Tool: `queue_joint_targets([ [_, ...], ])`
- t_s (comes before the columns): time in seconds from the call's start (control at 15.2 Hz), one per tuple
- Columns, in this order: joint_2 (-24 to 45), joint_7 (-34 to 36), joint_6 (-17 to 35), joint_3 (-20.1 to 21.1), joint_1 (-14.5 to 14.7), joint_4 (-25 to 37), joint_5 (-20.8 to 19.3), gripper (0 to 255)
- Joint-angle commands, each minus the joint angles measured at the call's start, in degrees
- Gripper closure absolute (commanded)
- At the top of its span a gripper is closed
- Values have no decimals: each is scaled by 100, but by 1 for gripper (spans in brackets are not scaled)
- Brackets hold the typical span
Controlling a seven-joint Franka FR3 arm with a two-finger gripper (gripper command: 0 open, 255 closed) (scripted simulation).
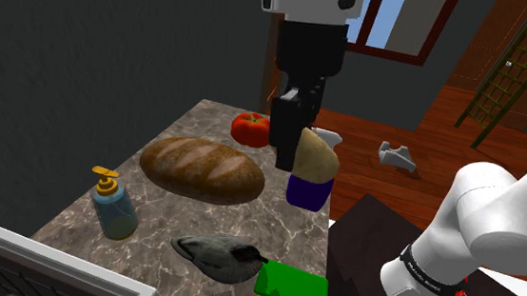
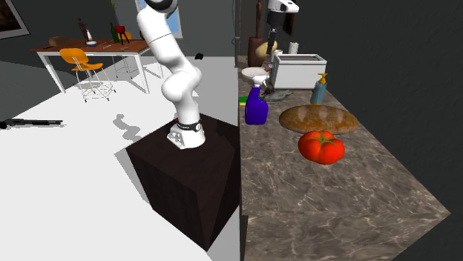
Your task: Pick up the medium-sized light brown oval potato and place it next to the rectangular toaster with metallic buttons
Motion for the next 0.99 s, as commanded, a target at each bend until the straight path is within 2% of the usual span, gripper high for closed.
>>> queue_joint_targets([
  [0.0, 209, 323, 49, 243, 60, 212, 30, 255],
  [0.4, 924, 1320, 196, 991, 242, 902, -53, 255],
  [0.66, 1668, 2146, 280, 1561, 419, 1568, -370, 255],
  [0.92, 1610, 2087, 587, 1551, 434, 1209, -332, 255],
])
